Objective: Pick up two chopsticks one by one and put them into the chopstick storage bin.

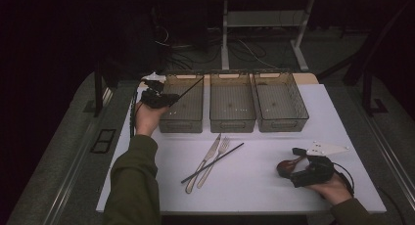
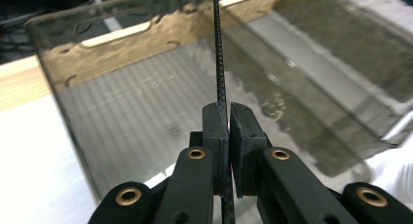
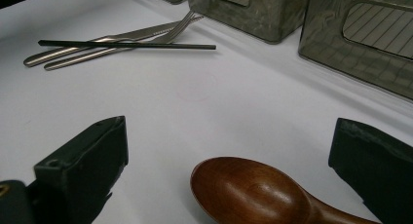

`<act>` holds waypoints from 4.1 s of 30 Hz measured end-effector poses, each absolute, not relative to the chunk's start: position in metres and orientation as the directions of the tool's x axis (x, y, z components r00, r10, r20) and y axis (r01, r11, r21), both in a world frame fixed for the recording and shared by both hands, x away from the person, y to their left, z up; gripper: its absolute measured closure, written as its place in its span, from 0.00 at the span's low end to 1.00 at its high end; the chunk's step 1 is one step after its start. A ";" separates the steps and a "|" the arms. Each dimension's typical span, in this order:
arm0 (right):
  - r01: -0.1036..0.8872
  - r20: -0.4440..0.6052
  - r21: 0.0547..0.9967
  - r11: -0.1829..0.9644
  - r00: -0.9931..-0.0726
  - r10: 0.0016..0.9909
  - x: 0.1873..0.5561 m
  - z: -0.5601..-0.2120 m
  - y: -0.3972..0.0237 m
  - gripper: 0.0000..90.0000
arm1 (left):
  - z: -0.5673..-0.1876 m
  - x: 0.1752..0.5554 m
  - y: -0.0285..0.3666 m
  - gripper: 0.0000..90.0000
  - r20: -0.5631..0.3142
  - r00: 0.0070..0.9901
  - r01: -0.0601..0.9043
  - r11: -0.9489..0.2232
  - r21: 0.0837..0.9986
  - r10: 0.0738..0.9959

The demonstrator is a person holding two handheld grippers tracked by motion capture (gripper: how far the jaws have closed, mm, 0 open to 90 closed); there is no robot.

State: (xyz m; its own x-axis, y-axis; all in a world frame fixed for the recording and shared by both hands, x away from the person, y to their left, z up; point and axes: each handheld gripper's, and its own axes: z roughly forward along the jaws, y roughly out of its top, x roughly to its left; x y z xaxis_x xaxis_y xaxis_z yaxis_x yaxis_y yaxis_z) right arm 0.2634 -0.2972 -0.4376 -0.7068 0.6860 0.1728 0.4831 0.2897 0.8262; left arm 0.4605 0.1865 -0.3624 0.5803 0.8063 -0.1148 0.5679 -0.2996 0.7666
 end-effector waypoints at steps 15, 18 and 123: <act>0.477 0.170 0.830 0.289 -0.709 0.684 0.264 -0.437 -0.298 0.00 | -0.377 0.472 0.177 0.94 -0.077 0.536 0.627 -0.336 0.703 0.841; 0.477 0.169 0.829 0.290 -0.710 0.683 0.263 -0.437 -0.298 0.00 | -0.379 0.473 0.177 0.94 -0.073 0.531 0.634 -0.339 0.695 0.844; 0.459 0.176 0.841 0.287 -0.734 0.656 0.265 -0.439 -0.307 0.00 | -0.428 0.290 0.131 0.66 -0.113 0.833 0.377 -0.406 0.832 0.542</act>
State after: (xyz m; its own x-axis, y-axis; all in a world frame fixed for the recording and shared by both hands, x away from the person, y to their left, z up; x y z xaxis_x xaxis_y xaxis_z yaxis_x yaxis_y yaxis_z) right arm 0.2649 -0.3067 -0.4386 -0.7335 0.6564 0.1765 0.4588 0.2866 0.8411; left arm 0.2897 0.1311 -0.4284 0.8327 0.5422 -0.1126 0.3772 -0.4064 0.8322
